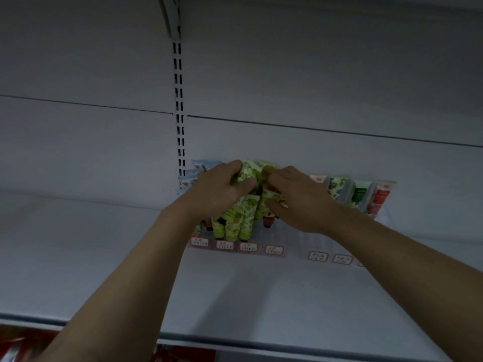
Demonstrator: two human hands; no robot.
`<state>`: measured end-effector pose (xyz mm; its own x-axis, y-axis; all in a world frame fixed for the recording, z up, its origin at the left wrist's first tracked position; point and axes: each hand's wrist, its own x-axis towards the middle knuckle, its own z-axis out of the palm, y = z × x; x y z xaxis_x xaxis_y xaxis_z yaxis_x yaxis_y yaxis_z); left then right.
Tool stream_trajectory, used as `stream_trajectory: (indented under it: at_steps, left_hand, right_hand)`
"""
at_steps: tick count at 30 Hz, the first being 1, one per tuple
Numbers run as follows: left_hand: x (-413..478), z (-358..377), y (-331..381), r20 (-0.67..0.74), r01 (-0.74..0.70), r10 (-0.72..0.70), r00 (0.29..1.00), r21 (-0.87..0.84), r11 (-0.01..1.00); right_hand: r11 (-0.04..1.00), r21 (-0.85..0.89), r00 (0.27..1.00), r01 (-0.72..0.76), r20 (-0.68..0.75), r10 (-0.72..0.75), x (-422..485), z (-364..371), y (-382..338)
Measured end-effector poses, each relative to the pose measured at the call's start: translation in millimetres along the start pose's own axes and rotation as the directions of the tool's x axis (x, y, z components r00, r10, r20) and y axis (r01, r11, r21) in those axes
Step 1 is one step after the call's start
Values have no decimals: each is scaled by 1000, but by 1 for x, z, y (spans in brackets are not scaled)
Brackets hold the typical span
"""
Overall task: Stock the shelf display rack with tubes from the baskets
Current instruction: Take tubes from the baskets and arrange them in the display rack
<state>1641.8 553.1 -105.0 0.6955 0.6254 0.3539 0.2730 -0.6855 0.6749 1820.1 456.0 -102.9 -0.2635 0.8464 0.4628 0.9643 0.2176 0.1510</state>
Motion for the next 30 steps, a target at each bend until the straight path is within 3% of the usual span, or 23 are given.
stream_trajectory:
  at_steps: [9, 12, 18, 21, 30]
  left_hand:
    - [7, 6, -3, -67, -71, 77, 995, 90, 993]
    - [6, 9, -4, -87, -77, 88, 992, 126, 989]
    - [8, 12, -12, -80, -92, 107, 991, 176, 980]
    - [9, 11, -12, -74, -73, 84, 994, 149, 986]
    - [10, 15, -5, -130, -66, 94, 987, 205, 976]
  right_hand:
    - [982, -59, 983, 178, -23, -180, 10, 3, 17]
    - [983, -56, 984, 176, -7, -176, 14, 1, 19]
    - [964, -169, 966, 207, -120, -229, -13, 13, 31]
    - [955, -109, 952, 274, -110, -286, -19, 14, 35]
    - [957, -64, 948, 284, -132, -290, 5, 10, 29]
